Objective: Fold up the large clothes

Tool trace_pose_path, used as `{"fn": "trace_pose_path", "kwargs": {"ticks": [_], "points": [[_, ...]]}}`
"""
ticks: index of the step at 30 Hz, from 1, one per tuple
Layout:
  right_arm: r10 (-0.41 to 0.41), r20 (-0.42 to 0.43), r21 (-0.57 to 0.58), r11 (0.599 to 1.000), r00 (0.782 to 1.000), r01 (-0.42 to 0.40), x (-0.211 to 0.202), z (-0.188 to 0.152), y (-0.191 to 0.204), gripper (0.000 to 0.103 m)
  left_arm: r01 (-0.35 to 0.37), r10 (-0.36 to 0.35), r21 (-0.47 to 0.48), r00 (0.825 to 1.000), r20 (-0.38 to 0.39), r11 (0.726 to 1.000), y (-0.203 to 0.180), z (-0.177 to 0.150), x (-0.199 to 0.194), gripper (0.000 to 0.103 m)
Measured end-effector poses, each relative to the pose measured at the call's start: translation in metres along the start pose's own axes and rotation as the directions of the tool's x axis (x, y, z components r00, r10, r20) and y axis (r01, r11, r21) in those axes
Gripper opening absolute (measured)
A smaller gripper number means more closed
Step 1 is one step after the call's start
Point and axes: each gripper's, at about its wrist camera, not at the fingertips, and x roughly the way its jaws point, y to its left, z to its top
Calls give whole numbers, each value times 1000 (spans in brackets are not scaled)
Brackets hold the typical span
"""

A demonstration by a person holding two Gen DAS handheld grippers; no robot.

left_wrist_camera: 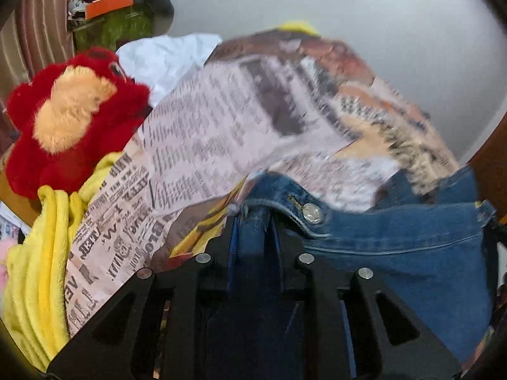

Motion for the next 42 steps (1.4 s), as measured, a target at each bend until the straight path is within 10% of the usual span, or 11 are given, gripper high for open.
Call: {"fn": "trace_pose_path", "kwargs": {"ticks": [7, 11, 17, 24, 33, 42], "points": [[22, -72, 39, 999, 997, -20, 14, -11, -18, 27, -8, 8, 11, 1000, -11, 1000, 15, -9, 4, 36], [-62, -81, 11, 998, 995, 63, 5, -17, -28, 74, -37, 38, 62, 999, -20, 997, 15, -13, -2, 43], [-141, -52, -69, 988, 989, 137, -30, -25, -30, 75, -106, 110, 83, 993, -43, 991, 31, -21, -23, 43], [22, 26, -58, 998, 999, -20, -93, -21, -5, 75, -55, 52, 81, 998, 36, 995, 29, -21, -84, 43], [257, 99, -133, 961, 961, -243, -148, -24, 83, 75, 61, -96, 236, 986, 139, 970, -36, -32, -150, 44], [297, 31, -203, 937, 954, -285, -125, -54, 145, 75, 193, -216, 305, 975, 42, 933, -87, -67, -138, 49]]}}
